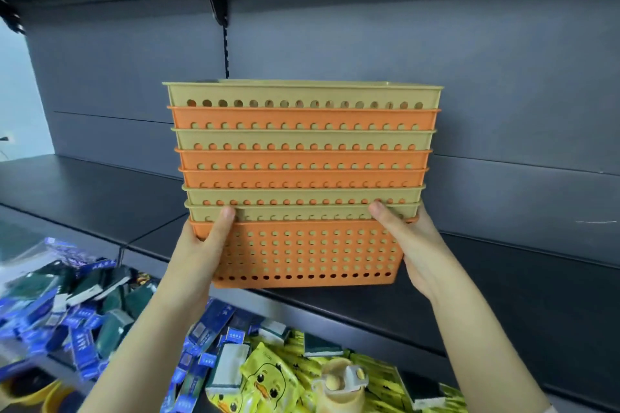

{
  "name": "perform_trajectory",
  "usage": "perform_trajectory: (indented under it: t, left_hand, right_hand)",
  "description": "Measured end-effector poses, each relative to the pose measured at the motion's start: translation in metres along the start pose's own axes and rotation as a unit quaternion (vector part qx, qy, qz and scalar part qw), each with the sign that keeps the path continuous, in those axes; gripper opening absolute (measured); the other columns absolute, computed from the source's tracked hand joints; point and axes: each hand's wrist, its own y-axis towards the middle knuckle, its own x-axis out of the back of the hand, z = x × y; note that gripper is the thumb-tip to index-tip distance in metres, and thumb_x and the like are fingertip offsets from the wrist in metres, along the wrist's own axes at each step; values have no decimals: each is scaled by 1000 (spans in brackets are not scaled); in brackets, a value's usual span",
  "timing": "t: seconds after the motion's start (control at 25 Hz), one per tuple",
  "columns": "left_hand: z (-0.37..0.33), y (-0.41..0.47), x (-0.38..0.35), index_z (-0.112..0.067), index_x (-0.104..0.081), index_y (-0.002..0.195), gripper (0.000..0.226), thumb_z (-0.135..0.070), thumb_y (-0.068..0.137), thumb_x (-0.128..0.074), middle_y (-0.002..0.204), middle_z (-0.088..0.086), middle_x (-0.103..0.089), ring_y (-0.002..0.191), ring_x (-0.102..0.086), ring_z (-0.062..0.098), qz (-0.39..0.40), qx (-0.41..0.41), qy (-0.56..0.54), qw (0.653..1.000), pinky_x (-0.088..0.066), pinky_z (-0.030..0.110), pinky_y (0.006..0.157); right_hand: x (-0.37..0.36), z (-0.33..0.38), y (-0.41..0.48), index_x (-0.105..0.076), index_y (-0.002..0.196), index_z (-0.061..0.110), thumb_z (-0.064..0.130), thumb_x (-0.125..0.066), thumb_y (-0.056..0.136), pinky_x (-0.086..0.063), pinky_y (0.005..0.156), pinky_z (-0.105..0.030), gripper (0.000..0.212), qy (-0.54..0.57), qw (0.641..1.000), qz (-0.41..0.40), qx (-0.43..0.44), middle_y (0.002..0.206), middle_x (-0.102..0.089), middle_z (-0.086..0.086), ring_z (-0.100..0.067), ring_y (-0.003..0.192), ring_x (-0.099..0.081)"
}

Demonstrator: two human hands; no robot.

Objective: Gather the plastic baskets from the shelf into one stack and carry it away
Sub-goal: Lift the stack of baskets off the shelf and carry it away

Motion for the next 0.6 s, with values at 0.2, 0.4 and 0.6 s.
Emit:
perform_trajectory:
  t: [0.2,0.4,0.6]
  left_hand:
    - [-13,-68,107,-38,-56,105,48,-69,69,-57,100,-14,-72,87,-69,1,-61,14,13,998,-51,20,64]
    - [-9,-126,239,-40,-62,117,71,-81,58,-65,113,-13,-74,106,-70,11,-134,22,15,991,-55,43,87]
    - [-27,-156,333,-41,-59,107,40,-68,78,-56,94,-31,-73,88,-68,-11,-238,3,53,970,-47,24,76]
  right_hand:
    - [-102,1,-48,-62,113,38,56,-85,45,-47,89,-33,74,32,1000,2,0,105,-75,17,-3,99,-69]
    - [-224,-34,-95,-64,108,39,62,-89,37,-50,92,-41,79,49,996,62,-39,103,-76,12,-4,93,-71]
    - [-338,-60,-105,-65,106,37,66,-89,30,-50,93,-40,85,79,987,126,-68,100,-76,14,-5,94,-71]
